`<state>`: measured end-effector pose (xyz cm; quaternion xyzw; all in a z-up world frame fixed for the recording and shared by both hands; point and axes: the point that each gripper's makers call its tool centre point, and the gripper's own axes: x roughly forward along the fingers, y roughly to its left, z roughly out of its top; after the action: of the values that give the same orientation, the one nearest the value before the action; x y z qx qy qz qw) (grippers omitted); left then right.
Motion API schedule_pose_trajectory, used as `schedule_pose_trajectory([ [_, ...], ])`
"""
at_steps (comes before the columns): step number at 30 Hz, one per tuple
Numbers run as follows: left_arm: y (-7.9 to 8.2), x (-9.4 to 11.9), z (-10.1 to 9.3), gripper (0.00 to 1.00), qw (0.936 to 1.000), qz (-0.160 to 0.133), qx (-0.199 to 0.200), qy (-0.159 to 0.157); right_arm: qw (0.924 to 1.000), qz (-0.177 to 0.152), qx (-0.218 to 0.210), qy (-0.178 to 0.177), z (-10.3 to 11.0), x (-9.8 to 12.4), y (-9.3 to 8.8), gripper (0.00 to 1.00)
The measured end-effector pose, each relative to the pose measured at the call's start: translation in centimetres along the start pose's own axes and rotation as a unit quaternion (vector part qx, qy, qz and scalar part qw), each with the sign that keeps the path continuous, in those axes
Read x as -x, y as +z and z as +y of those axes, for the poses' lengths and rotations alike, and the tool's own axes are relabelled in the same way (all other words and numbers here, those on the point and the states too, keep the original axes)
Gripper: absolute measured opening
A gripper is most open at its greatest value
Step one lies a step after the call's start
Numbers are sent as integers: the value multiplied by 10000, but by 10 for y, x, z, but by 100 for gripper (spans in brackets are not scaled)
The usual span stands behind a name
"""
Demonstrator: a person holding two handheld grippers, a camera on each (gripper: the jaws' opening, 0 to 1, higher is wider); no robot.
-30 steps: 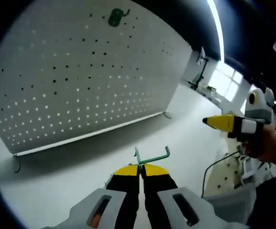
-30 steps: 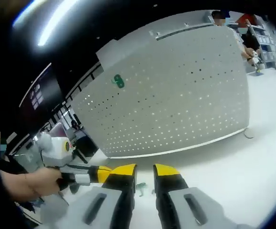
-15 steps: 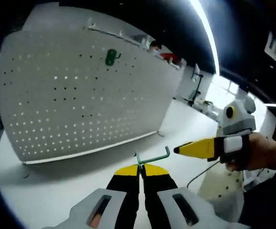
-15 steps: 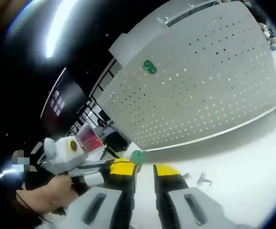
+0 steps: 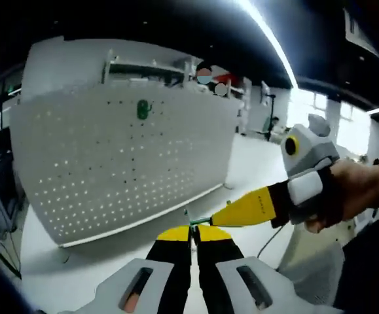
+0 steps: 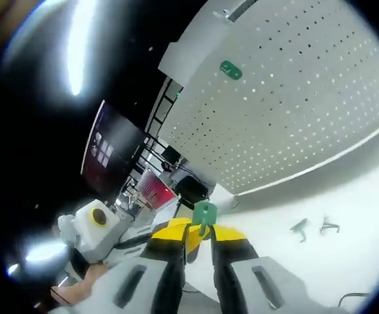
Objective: Insert the hook assembly into the mounting plate slot until the hook locks in place.
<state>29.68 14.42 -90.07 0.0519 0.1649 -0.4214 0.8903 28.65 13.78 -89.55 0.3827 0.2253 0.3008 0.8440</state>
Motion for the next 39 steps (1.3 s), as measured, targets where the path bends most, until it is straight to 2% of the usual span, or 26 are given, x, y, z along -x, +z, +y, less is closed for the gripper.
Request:
schedule_pose_trajectory([
  [4, 12, 5, -2, 1, 9994, -151, -305, 99, 9999, -40, 152, 57, 8, -1, 7, 8],
  [8, 17, 7, 0, 1, 9990, -267, -331, 165, 9998, -138, -52, 167, 12, -2, 11, 7],
  [12, 19, 11, 2, 1, 9982, -344, -403, 276, 9982, -209, -467, 301, 13, -5, 12, 4],
  [17, 18, 15, 6, 1, 9975, -325, -459, 429, 9991, -185, -267, 262, 15, -10, 11, 1],
  [23, 17, 19, 10, 1, 9955, -332, -656, 597, 9981, -110, -530, 294, 15, -15, 8, 0],
  [28, 19, 21, 11, 2, 9939, -323, -866, 593, 9964, -154, -727, 402, 16, -16, 8, 0],
  [30, 20, 23, 12, 3, 9916, -254, -1092, 640, 9970, -133, -636, 428, 19, -17, 8, 0],
  [31, 20, 23, 12, 3, 9916, -255, -1110, 616, 9982, -139, -404, 415, 20, -17, 9, 0],
  [33, 24, 24, 7, 7, 9950, -454, -823, 326, 9986, -125, -224, 463, 25, -16, 12, 0],
  [34, 24, 26, 7, 8, 9961, -504, -662, 280, 9988, -112, -77, 477, 27, -16, 13, 0],
  [35, 22, 27, 13, 11, 9972, -436, -512, 337, 9988, -118, 78, 468, 27, -16, 14, 0],
  [36, 20, 28, 17, 13, 9969, -400, -541, 405, 9986, -64, 229, 466, 28, -16, 15, 0],
  [39, 16, 29, 21, 21, 9978, -311, -434, 382, 9968, -24, 652, 455, 30, -17, 17, 0],
])
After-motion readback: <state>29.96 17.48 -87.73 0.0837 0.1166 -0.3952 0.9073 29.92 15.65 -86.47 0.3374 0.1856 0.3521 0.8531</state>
